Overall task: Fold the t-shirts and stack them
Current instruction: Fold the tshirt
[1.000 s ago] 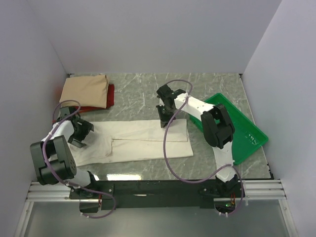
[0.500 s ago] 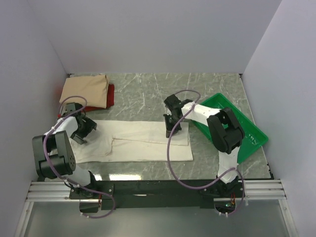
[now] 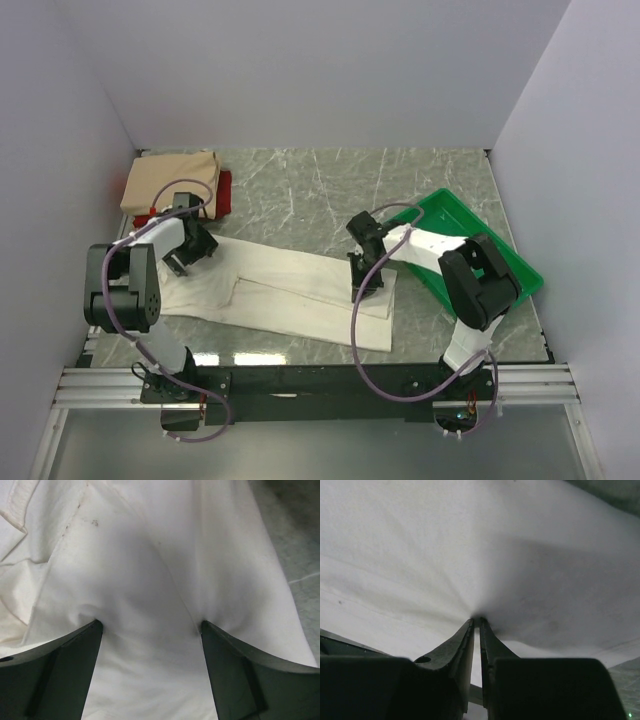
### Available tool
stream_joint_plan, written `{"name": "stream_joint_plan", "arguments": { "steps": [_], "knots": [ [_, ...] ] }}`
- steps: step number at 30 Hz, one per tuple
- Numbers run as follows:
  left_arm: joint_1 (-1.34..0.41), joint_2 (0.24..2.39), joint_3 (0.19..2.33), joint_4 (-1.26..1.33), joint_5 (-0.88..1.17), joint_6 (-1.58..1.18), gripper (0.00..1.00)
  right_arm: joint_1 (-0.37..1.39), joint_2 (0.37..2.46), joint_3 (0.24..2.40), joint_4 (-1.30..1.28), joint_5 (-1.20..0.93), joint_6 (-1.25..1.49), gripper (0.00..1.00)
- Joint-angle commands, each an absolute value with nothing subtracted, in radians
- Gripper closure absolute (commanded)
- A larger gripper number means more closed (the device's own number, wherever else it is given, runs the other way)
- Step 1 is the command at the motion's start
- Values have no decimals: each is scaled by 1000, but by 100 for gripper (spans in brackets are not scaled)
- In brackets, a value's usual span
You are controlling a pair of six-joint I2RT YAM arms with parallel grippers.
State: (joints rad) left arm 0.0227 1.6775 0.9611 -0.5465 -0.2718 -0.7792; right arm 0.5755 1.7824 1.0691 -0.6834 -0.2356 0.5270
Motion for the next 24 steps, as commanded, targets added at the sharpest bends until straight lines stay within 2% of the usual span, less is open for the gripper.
{"name": "stream_joint_plan", "arguments": {
  "steps": [1,24],
  "knots": [
    [-41,1807,933,-504,-150,-839,14,597,1766,985,-782,-181,546,83],
    [-267,1816,971,-525,-172,-887,14,776,1542,730,-749,-250,710,83]
  ]
}}
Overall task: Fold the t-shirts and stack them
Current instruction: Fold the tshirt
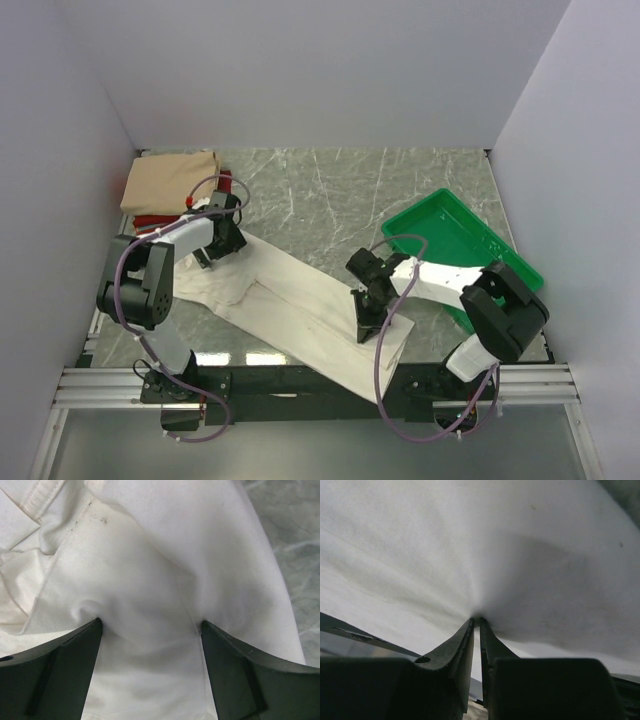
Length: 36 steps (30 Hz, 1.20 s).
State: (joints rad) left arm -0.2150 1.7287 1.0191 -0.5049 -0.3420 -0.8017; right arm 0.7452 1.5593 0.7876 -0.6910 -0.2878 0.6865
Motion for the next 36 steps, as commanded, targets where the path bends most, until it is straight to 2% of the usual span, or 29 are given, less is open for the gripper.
{"name": "stream_joint_plan", "arguments": {
  "steps": [1,14,24,32,36],
  "knots": [
    [-276,1819,980,-528,-175,-888,14,782,1533,721,-747,-259,718,83],
    [-445,1948,1155,-555,-172,-882,14,907,1414,631,-709,-308,834,83],
    [-561,2123,1414,-578,-114,-821,14,960,1402,618,-695,-334,867,83],
    [-568,2275,1632,-633,-97,-730,14,968,1442,690,-724,-330,831,83],
    [-568,2358,1820,-693,-113,-670,14,974,1471,747,-752,-314,793,83]
  ]
}}
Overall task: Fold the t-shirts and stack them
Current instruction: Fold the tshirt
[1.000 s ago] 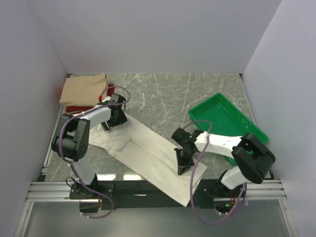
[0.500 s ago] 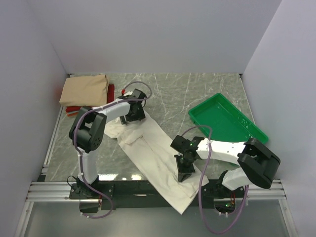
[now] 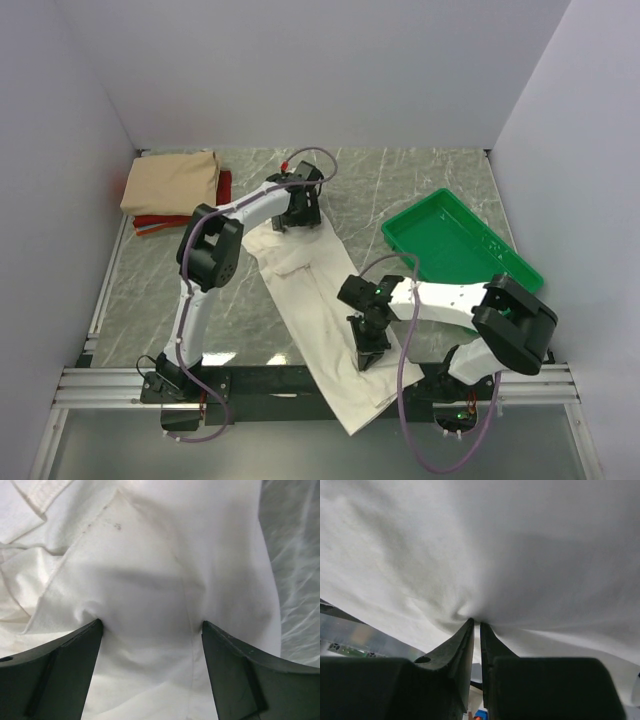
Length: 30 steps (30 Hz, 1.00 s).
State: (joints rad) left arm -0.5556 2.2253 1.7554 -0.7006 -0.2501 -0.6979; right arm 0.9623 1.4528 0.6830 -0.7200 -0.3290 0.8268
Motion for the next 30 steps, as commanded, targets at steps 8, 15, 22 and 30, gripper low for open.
{"name": "stream_joint_plan", "arguments": {
  "steps": [8,15,22,30],
  "knots": [
    [-566,2419,2115,-750,-109,-606,13,974,1549,968,-903,-216,680,83],
    [-552,2292,2132,-779,-80,-633,13,936,1575,1112,-985,-98,632,82],
    [-477,2149,1933,-816,-9,-773,13,839,1555,996,-807,-104,563,82],
    [-384,2177,1809,-807,24,-805,14,828,1614,971,-730,-130,483,82]
  ]
}}
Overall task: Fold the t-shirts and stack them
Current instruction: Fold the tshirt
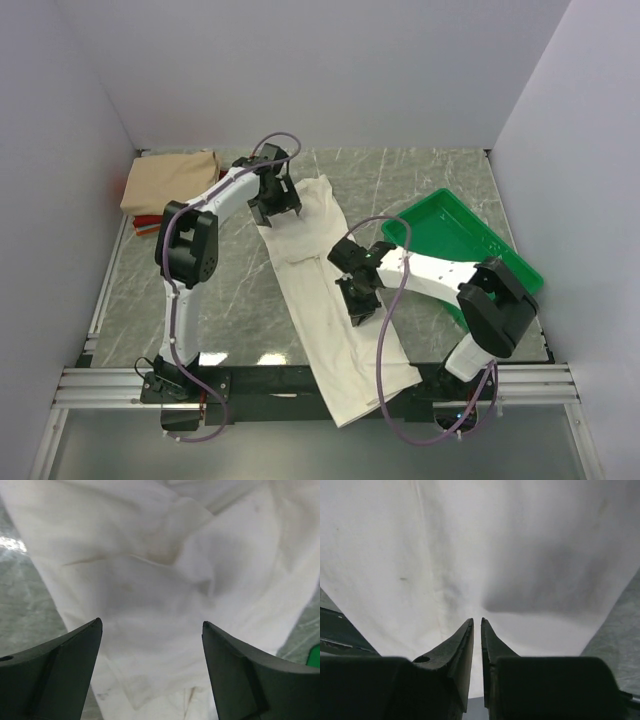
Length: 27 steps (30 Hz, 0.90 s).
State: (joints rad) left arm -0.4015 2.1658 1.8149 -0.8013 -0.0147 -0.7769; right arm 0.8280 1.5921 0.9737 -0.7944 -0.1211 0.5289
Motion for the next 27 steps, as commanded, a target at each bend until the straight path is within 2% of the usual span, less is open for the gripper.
{"name": "stream_joint_plan", "arguments": {
  "steps": [1,15,27],
  "knots": [
    [-377,2184,1813,-801,31,-807,14,828,1621,969,-718,-133,479,82],
    [-279,2367,1934,-723,35,-805,14,816,1845,1120,-753,-169,405,82],
    [-198,2537,2152,-539,184,-799,14,706,2041,1484,-899,-189,368,82]
  ]
}}
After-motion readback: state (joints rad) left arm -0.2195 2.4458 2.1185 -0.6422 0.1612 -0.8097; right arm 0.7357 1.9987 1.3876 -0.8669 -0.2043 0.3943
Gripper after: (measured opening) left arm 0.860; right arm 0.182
